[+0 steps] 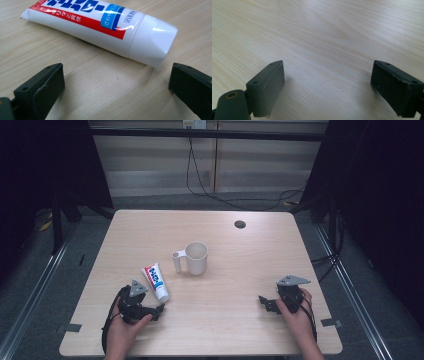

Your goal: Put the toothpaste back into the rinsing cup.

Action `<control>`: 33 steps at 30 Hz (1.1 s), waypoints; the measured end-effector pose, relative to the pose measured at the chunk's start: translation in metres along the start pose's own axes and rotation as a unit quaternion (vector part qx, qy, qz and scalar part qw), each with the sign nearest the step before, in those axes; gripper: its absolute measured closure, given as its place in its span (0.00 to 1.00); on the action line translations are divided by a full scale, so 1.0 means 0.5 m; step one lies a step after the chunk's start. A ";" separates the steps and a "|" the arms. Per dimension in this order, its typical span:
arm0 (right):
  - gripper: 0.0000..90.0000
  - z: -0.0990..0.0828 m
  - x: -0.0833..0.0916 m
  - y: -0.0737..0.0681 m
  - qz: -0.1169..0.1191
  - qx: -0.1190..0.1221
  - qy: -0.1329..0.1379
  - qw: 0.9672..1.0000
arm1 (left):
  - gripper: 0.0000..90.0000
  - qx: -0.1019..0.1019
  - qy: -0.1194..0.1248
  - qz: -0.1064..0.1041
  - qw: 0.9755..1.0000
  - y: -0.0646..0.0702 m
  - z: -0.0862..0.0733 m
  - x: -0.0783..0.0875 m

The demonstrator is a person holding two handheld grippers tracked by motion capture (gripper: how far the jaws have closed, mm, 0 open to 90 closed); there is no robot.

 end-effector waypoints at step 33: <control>0.13 0.000 0.000 0.000 -0.001 0.000 0.001 1.000 | 0.19 0.191 -0.091 -0.073 0.975 -0.036 0.108 0.030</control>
Point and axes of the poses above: each handheld gripper's, and its own axes: x roughly backward along the jaws, z roughly out of its top, y roughly to its right, the point moved 9 cm from there along -x, roughly forward along the jaws, and after that the axes turned 15 degrees about -z, right-handed, at the moved point
